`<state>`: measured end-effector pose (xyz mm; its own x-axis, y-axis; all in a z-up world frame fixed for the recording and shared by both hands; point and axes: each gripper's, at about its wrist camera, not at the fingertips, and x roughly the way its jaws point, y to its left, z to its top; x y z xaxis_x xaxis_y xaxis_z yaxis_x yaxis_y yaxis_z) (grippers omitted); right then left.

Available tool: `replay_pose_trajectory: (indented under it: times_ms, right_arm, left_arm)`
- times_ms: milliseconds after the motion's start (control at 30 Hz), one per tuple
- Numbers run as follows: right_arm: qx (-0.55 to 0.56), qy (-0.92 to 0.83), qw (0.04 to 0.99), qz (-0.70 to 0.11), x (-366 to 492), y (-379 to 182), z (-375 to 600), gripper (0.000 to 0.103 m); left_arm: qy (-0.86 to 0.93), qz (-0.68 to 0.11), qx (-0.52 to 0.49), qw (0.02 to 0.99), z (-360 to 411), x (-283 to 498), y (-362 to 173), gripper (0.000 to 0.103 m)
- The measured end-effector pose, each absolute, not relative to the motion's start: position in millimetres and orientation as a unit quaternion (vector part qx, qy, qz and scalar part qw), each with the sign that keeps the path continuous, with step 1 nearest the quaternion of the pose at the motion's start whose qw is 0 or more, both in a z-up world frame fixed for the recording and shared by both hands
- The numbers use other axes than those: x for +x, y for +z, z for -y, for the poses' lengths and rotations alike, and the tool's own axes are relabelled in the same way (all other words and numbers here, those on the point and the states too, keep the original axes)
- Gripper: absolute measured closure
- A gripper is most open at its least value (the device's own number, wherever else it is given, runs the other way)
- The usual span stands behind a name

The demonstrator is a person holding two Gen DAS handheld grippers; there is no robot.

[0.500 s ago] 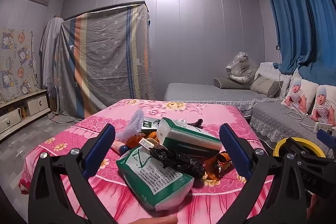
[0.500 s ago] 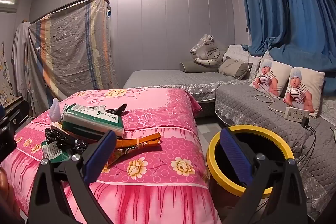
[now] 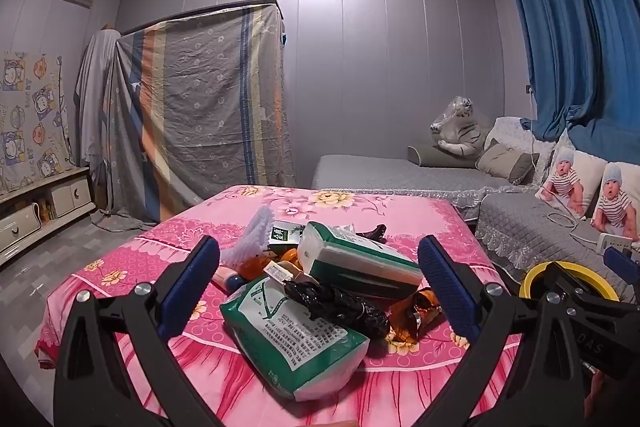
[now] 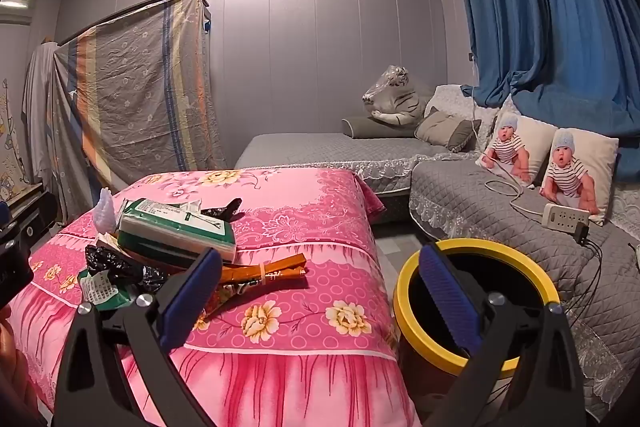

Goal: Collect trash

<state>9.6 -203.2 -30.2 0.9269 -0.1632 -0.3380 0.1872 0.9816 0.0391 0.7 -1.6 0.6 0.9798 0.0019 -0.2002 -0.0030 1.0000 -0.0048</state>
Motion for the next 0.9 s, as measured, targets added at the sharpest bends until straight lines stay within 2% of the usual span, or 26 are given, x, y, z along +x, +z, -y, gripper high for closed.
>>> replay_pose_trajectory:
  times_ms: [900]
  right_arm:
    - [0.041, -0.092, 0.98, -0.171, 10, -33, 206, 0.008]
  left_arm:
    - [-0.002, -0.115, -0.007, 0.993, -3, 12, -9, 0.008]
